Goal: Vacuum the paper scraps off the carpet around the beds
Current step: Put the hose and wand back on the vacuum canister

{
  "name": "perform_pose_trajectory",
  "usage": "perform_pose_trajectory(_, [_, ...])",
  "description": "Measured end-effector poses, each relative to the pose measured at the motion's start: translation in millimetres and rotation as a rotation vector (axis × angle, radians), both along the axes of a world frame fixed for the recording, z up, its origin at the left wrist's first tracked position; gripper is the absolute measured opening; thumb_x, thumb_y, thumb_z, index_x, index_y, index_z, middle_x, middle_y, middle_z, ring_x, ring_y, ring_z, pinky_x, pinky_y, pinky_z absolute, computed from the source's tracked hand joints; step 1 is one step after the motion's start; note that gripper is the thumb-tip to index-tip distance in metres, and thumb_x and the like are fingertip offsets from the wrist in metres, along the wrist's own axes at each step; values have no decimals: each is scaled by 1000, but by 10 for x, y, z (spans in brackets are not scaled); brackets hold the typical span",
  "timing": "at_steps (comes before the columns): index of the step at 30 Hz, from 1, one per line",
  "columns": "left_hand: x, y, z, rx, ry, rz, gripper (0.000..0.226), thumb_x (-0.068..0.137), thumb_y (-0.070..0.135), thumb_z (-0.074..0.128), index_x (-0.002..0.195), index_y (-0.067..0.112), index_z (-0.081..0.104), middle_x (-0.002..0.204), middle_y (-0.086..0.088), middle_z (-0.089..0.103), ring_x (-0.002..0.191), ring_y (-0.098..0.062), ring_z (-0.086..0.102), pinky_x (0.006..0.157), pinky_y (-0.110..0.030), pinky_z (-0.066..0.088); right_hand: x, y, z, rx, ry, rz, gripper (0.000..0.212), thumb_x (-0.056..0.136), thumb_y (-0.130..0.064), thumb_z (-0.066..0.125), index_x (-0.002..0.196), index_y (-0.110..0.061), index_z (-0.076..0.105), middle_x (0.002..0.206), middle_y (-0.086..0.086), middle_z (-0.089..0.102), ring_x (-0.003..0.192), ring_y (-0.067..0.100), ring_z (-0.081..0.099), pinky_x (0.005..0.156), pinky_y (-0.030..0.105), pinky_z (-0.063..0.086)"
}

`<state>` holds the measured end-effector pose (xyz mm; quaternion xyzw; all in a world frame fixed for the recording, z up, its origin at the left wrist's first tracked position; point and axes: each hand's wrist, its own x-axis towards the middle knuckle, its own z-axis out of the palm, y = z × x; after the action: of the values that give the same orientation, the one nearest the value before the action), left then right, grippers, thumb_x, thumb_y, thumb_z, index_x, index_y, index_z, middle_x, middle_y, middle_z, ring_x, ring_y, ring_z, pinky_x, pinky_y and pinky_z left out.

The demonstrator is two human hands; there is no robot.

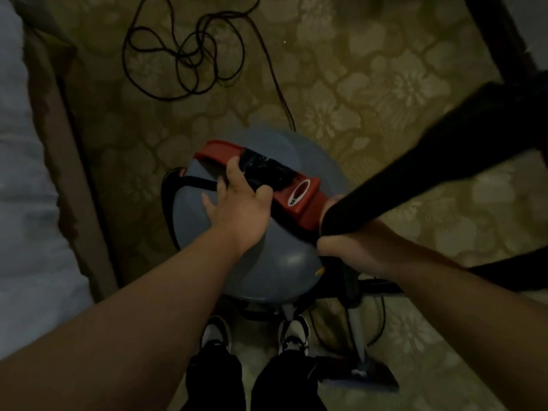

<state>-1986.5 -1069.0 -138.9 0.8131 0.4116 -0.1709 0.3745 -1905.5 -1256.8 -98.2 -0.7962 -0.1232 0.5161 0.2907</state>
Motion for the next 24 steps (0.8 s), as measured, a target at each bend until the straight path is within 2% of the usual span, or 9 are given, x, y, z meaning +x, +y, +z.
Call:
perform_pose_trajectory(2, [-86,-106,0,-110,-50,117,80,97,40,36,159,25,-13,167,-2,15,155,-18,4,122,-48,-16,-47,-171,62,106,-27,-41,35,71,-25,76,98,-8,63,98,17,63,92,34,66,84,51,54])
perform_pose_trajectory(4, [-230,-186,-11,-189,-103,271,89,87,47,35,159,28,-11,168,1,12,154,-14,6,122,-45,-17,-19,-284,89,154,-26,-86,36,85,-11,77,110,10,60,99,15,61,91,27,64,79,35,53])
perform_pose_trajectory(6, [-444,-270,-12,-202,-117,340,95,78,50,35,159,32,-11,167,6,12,152,-12,10,124,-43,-14,48,-279,55,126,5,-111,20,90,-14,76,104,-1,69,87,11,64,80,11,68,68,23,53])
perform_pose_trajectory(8, [-640,-308,6,-227,-113,332,97,76,50,37,158,36,-13,166,9,12,152,-12,12,124,-43,-10,81,-142,-57,109,54,-94,3,83,-26,77,84,-23,75,81,-1,72,80,10,72,73,28,55])
perform_pose_trajectory(10, [-788,-299,8,-275,-101,323,98,76,50,39,157,38,-16,166,11,10,152,-12,11,125,-43,-9,48,9,-224,105,64,-100,2,81,-24,77,80,-24,75,84,-1,76,83,18,74,76,39,58])
perform_pose_trajectory(14, [-1013,-315,-77,-273,-166,370,94,80,57,46,155,51,-12,165,14,18,149,-16,20,126,-46,8,-65,94,-436,64,69,-119,10,85,-19,79,85,-27,75,81,-12,77,85,16,75,77,37,58])
perform_pose_trajectory(18, [-1062,-409,-140,-196,-331,911,114,71,59,79,159,40,9,157,6,37,139,-14,42,117,-42,36,-138,72,-540,49,42,-126,11,85,-27,82,92,-30,73,92,-12,76,92,14,73,80,36,57])
perform_pose_trajectory(21, [-958,-390,-198,-67,-123,856,130,54,71,80,158,27,16,157,0,35,147,-24,31,121,-52,26,-124,90,-556,51,32,-196,28,88,-28,83,113,-30,70,115,-7,71,106,16,68,95,39,56])
perform_pose_trajectory(24, [-813,-411,-211,-88,-3,698,119,69,52,78,157,14,8,164,-5,20,155,-25,-1,125,-52,-3,-129,79,-556,75,81,-211,29,91,-24,81,109,-39,66,110,-17,63,104,13,64,93,35,54])
